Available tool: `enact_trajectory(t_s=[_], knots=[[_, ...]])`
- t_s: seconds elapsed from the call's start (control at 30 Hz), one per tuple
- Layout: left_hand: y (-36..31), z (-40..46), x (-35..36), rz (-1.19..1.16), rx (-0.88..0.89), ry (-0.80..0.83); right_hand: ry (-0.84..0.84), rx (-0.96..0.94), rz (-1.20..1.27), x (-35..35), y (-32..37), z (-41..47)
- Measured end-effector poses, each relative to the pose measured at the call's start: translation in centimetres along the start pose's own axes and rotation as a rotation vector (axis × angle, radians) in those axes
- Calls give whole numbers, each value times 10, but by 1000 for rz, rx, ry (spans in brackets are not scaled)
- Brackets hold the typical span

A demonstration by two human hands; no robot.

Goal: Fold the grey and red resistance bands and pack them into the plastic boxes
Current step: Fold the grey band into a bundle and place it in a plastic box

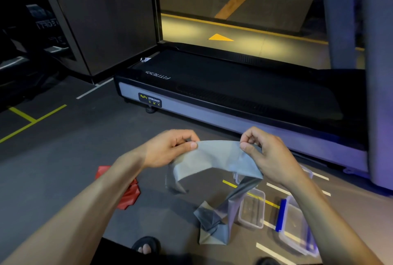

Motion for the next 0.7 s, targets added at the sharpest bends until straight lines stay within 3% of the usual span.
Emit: enact_trajectory(t_s=[0.37,0.7], knots=[[-1,0,-6,297,16,-18,0,8,-5,1,-1,0],[-3,-1,-7,294,12,-52,-26,-34,50,-4,-2,-1]])
Point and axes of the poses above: each hand's wrist, its own z-axis towards the middle knuckle, its own x-axis out of the palm, y = z × x, the point moved 1 cm from there along z, towards the middle knuckle, and after that the axes turned 7 degrees about x, right-handed, at the moved point
